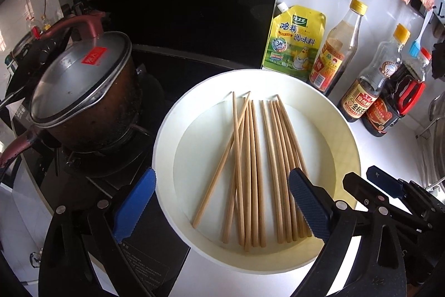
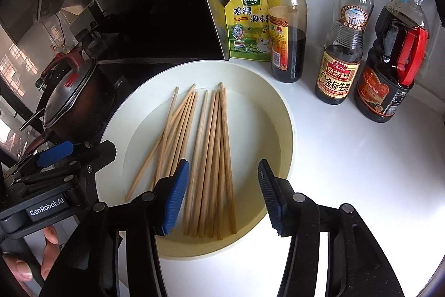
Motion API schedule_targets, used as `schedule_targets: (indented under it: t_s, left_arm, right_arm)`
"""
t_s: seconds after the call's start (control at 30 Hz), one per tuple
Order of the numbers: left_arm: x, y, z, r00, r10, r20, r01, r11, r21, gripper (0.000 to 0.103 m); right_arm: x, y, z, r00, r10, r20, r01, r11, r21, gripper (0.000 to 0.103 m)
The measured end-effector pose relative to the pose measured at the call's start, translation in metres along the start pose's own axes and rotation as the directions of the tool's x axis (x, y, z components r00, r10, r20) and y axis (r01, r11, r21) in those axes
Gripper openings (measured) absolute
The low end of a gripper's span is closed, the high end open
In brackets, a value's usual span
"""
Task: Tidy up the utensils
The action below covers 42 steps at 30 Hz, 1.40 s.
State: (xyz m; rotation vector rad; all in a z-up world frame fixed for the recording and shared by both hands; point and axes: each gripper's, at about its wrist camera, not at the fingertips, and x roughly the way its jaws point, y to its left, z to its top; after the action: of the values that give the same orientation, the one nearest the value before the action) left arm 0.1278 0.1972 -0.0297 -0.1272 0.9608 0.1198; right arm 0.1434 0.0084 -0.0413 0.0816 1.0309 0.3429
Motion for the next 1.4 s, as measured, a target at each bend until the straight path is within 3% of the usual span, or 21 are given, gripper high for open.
schedule_targets:
  t_s: [0.87, 1.4]
  left_arm:
    - [-0.038, -0.001, -0.013, 0.998, 0.017, 0.062, -0.016, 1.000, -0.021, 0.096]
    - [-0.045, 0.003, -0.013, 0.994, 0.082, 0.075, -0.078, 0.996, -0.047, 0.096]
  right_arm:
    - [-0.033, 0.007, -0.007, 0.998, -0.062, 0.025, 0.062, 0.998, 0.012, 0.062]
    - [-0.037, 0.012, -0.005, 0.997, -0.078, 0.026, 0.079, 0.997, -0.012, 0.063]
